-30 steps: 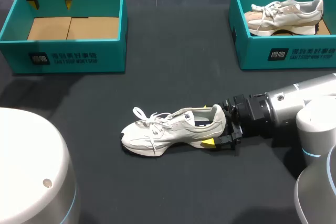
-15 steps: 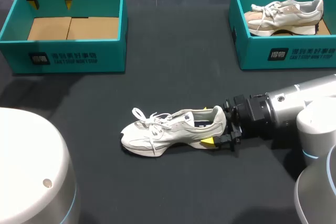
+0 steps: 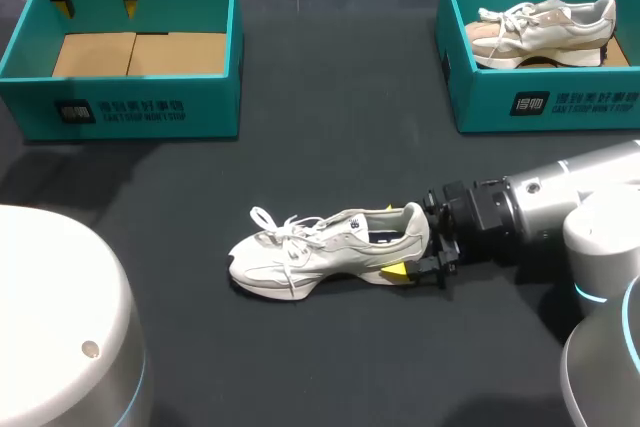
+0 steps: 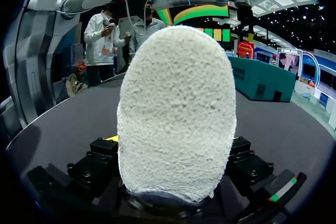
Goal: Take the shoe out of the shoebox, open the shoe tongue, remove and reinsert the insole, then place the shoe into the shoebox
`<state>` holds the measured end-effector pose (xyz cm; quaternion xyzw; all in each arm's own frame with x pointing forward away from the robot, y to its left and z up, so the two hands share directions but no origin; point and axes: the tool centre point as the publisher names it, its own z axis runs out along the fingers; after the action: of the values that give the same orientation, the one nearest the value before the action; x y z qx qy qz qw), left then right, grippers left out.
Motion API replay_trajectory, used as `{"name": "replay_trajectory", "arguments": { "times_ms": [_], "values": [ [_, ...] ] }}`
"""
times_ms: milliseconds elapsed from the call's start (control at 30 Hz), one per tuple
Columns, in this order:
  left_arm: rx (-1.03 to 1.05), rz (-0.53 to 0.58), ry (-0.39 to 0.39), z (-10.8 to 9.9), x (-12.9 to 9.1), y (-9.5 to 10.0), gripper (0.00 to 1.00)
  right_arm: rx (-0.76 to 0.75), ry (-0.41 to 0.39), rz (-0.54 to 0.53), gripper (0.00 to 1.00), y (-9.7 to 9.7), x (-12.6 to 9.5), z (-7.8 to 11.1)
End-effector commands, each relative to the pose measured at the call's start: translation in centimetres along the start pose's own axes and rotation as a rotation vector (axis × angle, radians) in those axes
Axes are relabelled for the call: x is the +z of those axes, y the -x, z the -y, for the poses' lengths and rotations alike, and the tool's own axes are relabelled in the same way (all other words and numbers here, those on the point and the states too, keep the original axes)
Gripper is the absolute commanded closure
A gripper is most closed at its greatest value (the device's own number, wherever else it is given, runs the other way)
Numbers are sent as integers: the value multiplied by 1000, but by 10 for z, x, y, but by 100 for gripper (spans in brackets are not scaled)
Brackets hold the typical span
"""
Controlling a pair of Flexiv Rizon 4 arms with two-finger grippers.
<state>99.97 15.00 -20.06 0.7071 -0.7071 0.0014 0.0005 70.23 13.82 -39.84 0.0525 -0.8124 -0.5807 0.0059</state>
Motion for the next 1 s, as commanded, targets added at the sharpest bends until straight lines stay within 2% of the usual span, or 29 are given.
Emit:
{"name": "replay_trajectory", "arguments": {
  "times_ms": [33,533,767,867,933,1000],
  "values": [
    [0,1,1,0,0,0,0,2,-5,-2,100,-3,5,0],
    [0,1,1,0,0,0,0,2,-5,-2,100,-3,5,0],
    [-115,0,22,-38,-8,-25,0,2,-5,-2,100,-3,5,0],
    [-170,5,14,-55,-13,-40,0,2,-5,-2,100,-3,5,0],
    [-206,44,-21,-67,-12,-53,0,2,-5,-2,100,-3,5,0],
    [-198,31,9,-76,-14,-63,0,2,-5,-2,100,-3,5,0]
  ]
}}
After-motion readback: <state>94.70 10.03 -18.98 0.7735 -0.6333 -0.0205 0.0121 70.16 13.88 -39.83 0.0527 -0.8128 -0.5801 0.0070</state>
